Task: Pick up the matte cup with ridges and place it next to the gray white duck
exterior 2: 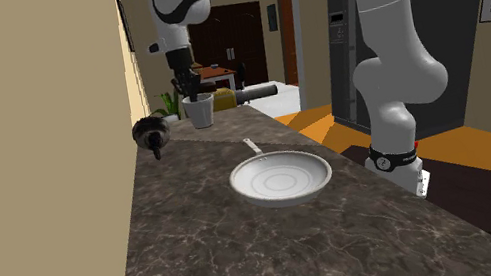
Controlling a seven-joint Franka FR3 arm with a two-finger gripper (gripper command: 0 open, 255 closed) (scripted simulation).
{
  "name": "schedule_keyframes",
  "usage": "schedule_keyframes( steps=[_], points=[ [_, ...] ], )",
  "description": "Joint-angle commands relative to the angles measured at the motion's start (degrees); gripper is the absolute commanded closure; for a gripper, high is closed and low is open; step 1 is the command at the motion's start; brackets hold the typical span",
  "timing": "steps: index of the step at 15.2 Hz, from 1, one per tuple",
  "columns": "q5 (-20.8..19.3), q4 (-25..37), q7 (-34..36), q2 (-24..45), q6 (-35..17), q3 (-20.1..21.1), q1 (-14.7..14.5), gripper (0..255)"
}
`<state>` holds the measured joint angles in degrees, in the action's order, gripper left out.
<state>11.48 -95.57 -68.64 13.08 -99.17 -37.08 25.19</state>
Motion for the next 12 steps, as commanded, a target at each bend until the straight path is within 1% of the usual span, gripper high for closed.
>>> schedule_keyframes(
  steps=[1,12],
  points=[
    [0.2,-1.2,-0.2,0.2,-1.4,0.1,0.0,255],
    [1.9,-7.2,-1.7,2.3,-9.0,0.6,0.1,255]
  ],
)
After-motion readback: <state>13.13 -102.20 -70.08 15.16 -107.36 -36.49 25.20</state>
